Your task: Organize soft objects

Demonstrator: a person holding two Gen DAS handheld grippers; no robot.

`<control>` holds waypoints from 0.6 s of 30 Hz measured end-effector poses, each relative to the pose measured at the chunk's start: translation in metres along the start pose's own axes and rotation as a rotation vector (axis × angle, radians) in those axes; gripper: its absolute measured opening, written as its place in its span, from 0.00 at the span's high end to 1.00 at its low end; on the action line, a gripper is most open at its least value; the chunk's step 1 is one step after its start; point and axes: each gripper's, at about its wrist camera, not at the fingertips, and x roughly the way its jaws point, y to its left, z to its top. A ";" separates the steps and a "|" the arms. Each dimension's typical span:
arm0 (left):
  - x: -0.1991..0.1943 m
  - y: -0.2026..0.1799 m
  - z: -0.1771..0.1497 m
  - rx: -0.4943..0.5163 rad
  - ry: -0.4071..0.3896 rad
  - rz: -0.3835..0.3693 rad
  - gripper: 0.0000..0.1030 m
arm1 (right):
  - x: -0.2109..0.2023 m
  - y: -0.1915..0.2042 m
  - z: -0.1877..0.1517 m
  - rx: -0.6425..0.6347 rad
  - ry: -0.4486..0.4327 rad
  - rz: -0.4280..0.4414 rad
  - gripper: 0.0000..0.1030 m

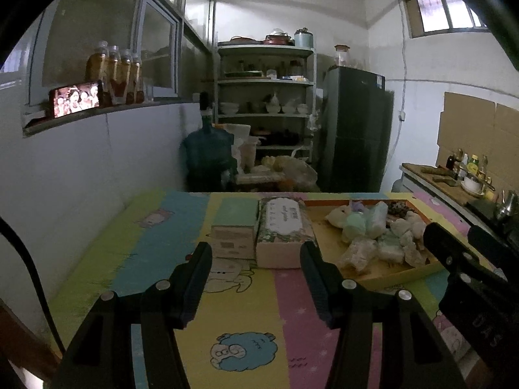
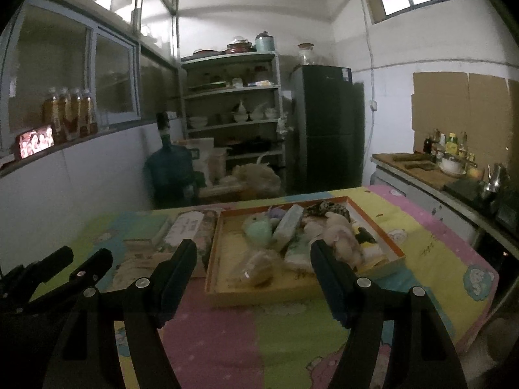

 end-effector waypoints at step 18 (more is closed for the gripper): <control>-0.013 0.007 -0.004 -0.024 -0.004 0.033 0.45 | -0.012 0.008 -0.004 -0.032 -0.004 0.042 0.28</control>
